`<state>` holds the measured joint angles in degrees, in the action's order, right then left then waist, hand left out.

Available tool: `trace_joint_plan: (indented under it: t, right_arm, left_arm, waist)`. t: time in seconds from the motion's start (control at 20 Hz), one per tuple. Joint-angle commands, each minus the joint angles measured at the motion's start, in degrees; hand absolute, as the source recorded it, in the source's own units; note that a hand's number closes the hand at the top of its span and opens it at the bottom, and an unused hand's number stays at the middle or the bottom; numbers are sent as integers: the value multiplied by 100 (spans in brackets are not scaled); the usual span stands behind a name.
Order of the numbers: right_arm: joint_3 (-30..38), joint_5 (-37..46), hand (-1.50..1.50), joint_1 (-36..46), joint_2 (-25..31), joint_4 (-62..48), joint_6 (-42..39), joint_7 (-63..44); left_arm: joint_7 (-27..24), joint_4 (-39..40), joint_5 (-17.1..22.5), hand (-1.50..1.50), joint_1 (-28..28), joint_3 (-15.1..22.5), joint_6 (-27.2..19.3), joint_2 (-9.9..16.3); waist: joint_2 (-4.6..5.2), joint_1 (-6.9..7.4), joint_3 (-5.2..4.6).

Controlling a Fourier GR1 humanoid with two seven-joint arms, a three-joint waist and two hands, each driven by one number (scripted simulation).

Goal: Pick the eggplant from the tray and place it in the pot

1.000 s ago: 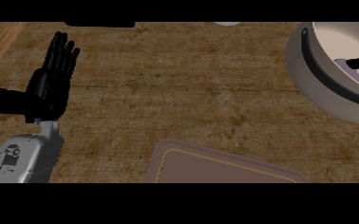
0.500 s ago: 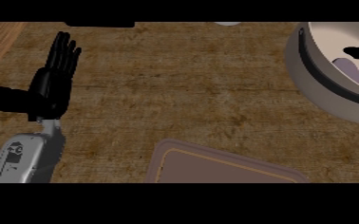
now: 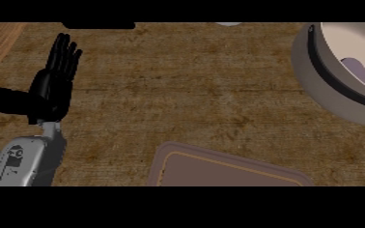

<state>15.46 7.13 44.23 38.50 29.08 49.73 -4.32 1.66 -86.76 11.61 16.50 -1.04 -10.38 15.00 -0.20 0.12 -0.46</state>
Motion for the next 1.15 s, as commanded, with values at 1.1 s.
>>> trace_joint_plan:
  t: [1.1]
  right_arm:
    - [2375, -2025, -150, -4309, -114, 3245, -1293, 1643]
  left_arm:
    - [137, -434, -184, 0, -413, -203, 265, -164]
  waist:
    - [16, -24, 47]
